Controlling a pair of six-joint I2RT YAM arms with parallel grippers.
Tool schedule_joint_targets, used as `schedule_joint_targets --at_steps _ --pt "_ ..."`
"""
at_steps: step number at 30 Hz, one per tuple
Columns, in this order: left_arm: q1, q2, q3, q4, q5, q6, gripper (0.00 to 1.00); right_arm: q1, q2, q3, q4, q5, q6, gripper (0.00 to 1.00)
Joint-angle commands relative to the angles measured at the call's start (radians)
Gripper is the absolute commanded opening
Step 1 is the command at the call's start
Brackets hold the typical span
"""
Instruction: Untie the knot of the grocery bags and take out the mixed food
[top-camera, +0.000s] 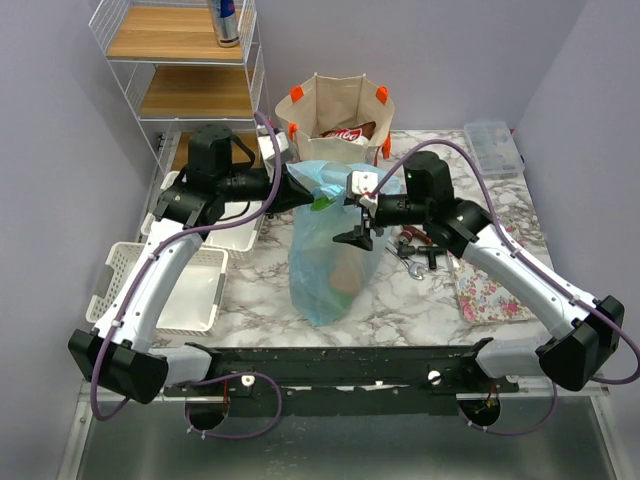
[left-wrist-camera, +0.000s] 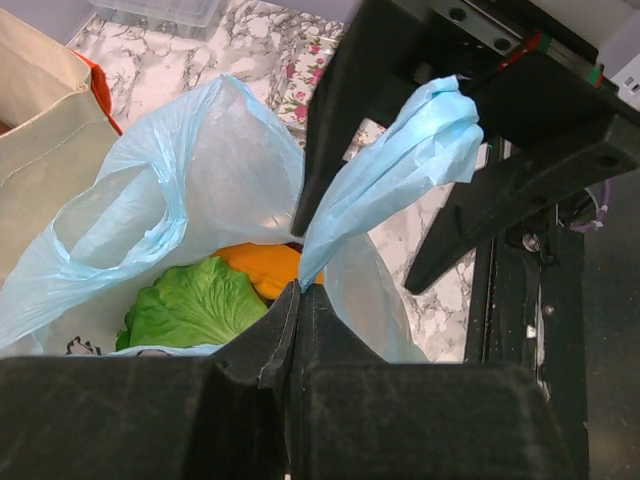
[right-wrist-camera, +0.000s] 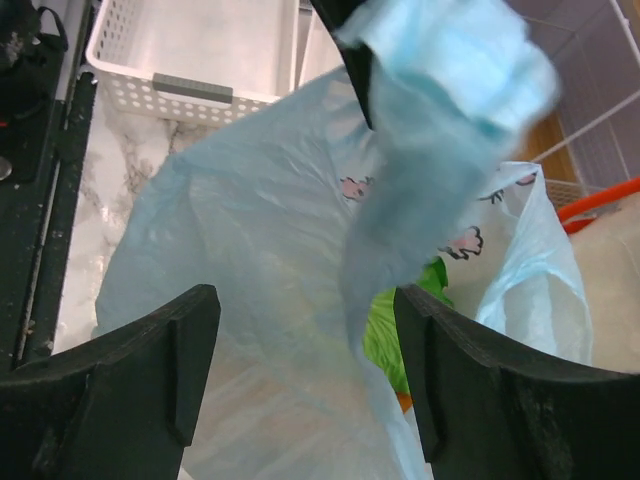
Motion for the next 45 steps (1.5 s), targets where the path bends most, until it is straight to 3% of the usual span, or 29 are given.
schedule_joint_targets --at_steps 1,8,11,15,18,22,23,26,29,31,35,41,45 --pt "-0.011 0.001 0.057 0.016 0.047 0.001 0.00 0.017 0.031 0.046 -0.058 -0.017 -0.125 0.64" --pt "-0.011 -0.121 -0.006 -0.013 0.050 0.090 0.00 0.017 -0.030 -0.021 -0.141 0.173 -0.135 0.02" --pt "-0.020 -0.172 -0.020 -0.099 0.073 0.207 0.00 0.013 -0.057 -0.035 -0.135 0.256 -0.099 0.01" --pt "-0.096 -0.243 -0.070 -0.355 0.059 0.565 0.00 -0.019 -0.088 -0.041 -0.083 0.334 -0.038 0.01" --pt "-0.276 -0.267 -0.150 -0.500 -0.069 0.762 0.00 -0.023 -0.129 -0.065 -0.033 0.342 -0.008 0.01" --pt "-0.501 -0.280 -0.293 -0.459 -0.294 0.830 0.00 -0.023 -0.179 -0.091 -0.016 0.338 0.003 0.01" --pt "-0.511 -0.279 -0.303 -0.450 -0.309 0.824 0.11 -0.023 -0.198 -0.100 -0.023 0.338 -0.010 0.01" --pt "-0.453 -0.269 -0.255 -0.434 -0.277 0.723 0.62 -0.023 -0.258 -0.134 -0.065 0.339 -0.074 0.01" --pt "-0.280 -0.272 -0.199 -0.388 -0.154 0.647 0.82 -0.023 -0.318 -0.169 -0.107 0.333 -0.110 0.01" --pt "-0.229 -0.270 -0.185 -0.362 -0.145 0.670 0.87 -0.023 -0.349 -0.193 -0.117 0.325 -0.124 0.01" --pt "-0.229 -0.234 -0.203 -0.307 -0.221 0.764 0.94 -0.023 -0.370 -0.215 -0.113 0.319 -0.119 0.01" --pt "-0.225 -0.059 -0.188 -0.191 -0.313 0.789 0.95 -0.023 -0.388 -0.224 -0.110 0.320 -0.129 0.01" --pt "-0.211 0.028 -0.183 -0.088 -0.332 0.707 0.94 -0.023 -0.418 -0.232 -0.121 0.332 -0.152 0.01"
